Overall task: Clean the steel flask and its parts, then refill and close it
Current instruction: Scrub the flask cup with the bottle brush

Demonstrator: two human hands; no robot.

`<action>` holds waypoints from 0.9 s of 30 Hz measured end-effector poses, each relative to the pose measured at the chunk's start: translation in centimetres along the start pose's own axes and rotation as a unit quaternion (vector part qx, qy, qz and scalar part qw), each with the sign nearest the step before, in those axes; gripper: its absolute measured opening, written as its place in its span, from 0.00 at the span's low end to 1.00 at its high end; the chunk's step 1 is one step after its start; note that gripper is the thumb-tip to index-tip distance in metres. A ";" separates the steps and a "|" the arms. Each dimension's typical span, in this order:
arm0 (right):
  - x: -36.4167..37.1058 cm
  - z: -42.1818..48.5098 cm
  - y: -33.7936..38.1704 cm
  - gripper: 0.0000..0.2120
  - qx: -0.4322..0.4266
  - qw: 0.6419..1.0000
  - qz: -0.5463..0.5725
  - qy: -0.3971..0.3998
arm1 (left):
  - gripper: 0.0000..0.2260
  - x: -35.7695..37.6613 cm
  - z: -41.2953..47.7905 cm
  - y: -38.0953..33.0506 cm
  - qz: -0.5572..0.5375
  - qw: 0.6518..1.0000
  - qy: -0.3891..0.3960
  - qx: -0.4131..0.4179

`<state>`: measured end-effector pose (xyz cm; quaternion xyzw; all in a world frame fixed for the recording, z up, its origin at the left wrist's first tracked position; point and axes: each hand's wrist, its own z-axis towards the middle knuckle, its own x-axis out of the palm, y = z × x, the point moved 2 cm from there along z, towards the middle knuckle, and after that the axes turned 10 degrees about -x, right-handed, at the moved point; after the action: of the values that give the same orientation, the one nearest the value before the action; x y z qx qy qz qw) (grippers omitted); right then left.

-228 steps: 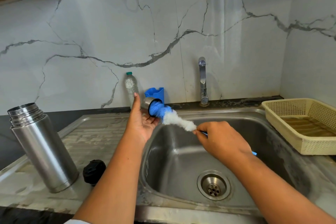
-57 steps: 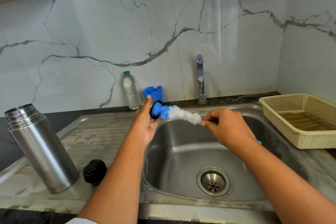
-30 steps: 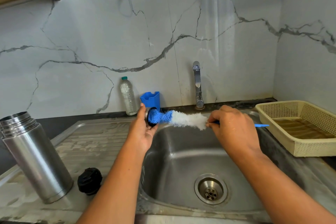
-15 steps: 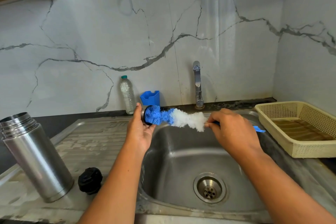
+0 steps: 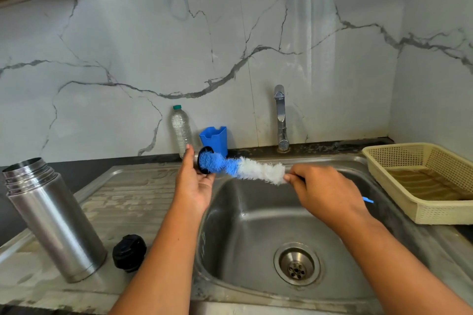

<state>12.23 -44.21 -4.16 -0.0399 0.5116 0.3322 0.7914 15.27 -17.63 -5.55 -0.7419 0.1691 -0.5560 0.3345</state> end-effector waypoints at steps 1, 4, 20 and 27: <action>0.1 0.0 0.1 0.14 -0.003 1.000 0.001 0.009 | 0.20 0.0 0.0 0.1 0.009 1.000 0.012 -0.004; 0.4 -0.1 0.6 0.12 -0.005 0.999 0.009 0.041 | 0.18 0.3 -0.1 1.0 0.043 0.998 0.039 -0.017; 1.0 0.0 -0.1 0.14 0.058 0.975 0.194 0.095 | 0.20 1.1 0.1 1.5 0.068 0.995 0.069 -0.002; 0.2 0.2 -1.7 0.13 0.104 0.965 0.237 0.047 | 0.21 -0.5 -0.2 -0.7 -0.074 0.996 -0.036 0.020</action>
<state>13.43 -45.36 -4.72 0.1499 0.5747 0.4529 0.6649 14.86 -16.89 -5.45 -0.7650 0.0902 -0.5558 0.3128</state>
